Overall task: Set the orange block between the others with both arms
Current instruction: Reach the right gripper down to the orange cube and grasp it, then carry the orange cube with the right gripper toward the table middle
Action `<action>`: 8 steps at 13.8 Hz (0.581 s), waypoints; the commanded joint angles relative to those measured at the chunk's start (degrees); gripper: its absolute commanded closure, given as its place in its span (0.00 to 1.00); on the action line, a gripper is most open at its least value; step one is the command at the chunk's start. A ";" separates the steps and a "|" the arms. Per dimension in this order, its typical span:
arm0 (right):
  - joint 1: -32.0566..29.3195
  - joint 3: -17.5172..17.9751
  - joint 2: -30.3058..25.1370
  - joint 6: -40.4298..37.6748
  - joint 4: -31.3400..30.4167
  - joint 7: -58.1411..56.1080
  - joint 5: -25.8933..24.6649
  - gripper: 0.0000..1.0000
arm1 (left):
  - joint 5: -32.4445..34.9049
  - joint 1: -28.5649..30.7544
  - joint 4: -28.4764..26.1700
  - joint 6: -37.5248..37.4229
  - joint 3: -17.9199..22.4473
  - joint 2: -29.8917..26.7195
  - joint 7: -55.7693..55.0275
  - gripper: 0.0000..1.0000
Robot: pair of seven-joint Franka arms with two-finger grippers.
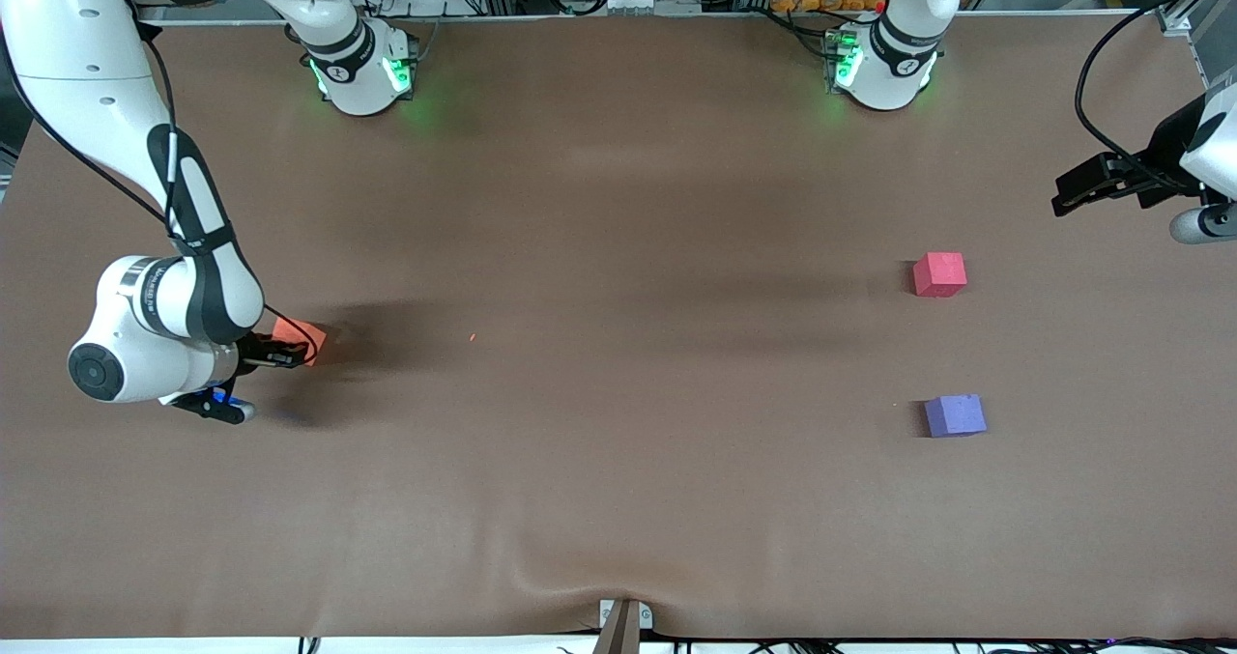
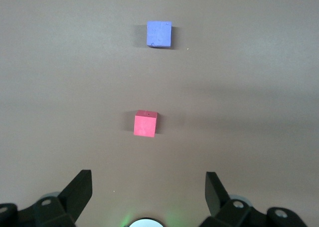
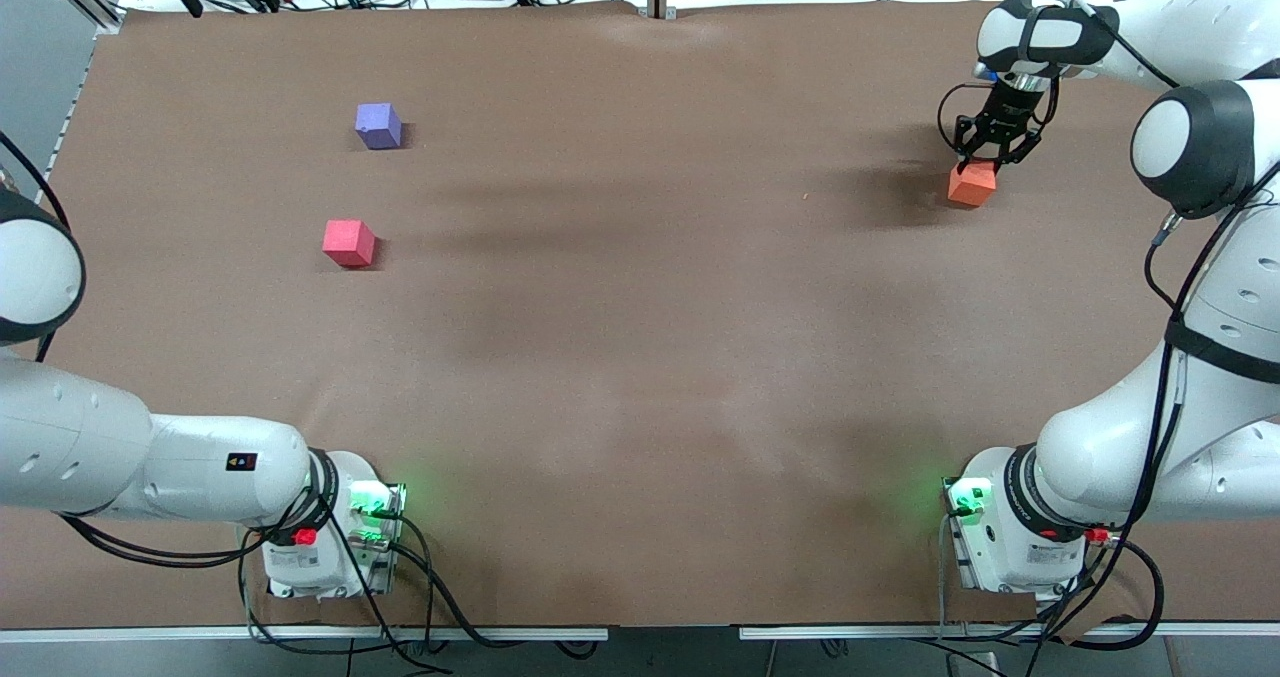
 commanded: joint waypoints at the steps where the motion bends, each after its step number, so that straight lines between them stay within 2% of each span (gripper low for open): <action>1: 1.12 0.45 -2.67 -0.09 1.89 -0.08 0.96 0.59 | 0.34 -0.23 -0.35 0.38 -0.04 -0.81 0.22 0.00; 5: 10.33 0.63 -6.36 0.87 4.27 0.35 2.00 0.58 | 0.34 0.04 -0.43 0.29 -0.04 -0.99 0.31 0.00; 7: 16.48 0.63 -6.63 2.10 4.53 0.44 8.91 0.47 | 0.34 0.13 -0.52 0.12 -0.04 -1.25 0.22 0.00; 8: 19.90 0.63 -6.63 3.41 4.53 0.45 13.74 0.47 | 0.34 0.13 -0.52 0.12 -0.04 -1.25 0.31 0.00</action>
